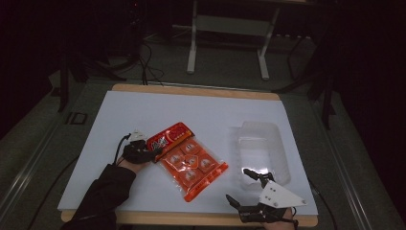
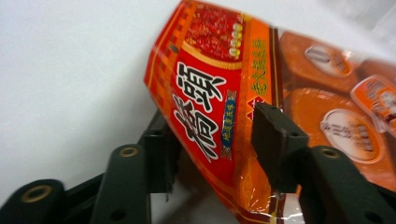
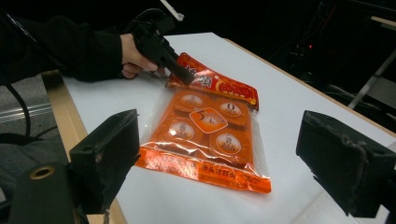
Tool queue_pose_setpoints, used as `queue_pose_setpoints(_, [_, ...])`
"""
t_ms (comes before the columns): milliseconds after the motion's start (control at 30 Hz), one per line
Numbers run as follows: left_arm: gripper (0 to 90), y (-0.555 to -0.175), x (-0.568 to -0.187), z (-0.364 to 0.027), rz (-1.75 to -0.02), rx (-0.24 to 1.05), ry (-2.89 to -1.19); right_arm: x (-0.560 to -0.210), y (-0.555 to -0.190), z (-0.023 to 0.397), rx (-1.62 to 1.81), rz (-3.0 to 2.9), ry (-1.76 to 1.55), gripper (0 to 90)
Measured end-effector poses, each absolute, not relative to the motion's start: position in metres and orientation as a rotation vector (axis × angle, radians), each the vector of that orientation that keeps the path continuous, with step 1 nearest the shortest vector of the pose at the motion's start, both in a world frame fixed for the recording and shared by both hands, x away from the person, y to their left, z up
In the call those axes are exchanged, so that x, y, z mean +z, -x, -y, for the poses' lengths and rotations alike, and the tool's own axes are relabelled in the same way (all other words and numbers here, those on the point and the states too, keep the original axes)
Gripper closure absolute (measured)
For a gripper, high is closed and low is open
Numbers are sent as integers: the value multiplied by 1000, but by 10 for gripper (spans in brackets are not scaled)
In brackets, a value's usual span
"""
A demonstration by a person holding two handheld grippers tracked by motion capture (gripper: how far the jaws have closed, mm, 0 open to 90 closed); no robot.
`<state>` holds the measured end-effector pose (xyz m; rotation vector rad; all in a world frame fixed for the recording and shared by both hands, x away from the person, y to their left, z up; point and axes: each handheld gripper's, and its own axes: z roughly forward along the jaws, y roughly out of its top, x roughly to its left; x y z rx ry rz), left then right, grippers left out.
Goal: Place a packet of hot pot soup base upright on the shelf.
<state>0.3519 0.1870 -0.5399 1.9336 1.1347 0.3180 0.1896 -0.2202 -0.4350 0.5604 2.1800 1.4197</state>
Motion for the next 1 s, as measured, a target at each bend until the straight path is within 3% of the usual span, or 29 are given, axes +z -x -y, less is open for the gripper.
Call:
queue_pose_setpoints(300, [773, -353, -538, -181, -1161, 325, -1899, -434, -189, 221, 1420, -2174, -563, 132])
queue_pose_setpoints(333, [866, -352, -536, -180, -1148, 318, -1898, -435, -190, 222, 1421, -2175, -564, 132])
queue_pose_setpoints(367, [882, -351, -535, -178, -1137, 332, -1902, -435, -190, 222, 1420, -2174, -564, 132])
queue_pose_setpoints(1000, [897, -329, -481, -170, -987, 432, -1859, -433, -191, 225, 1442, -2161, -608, 135])
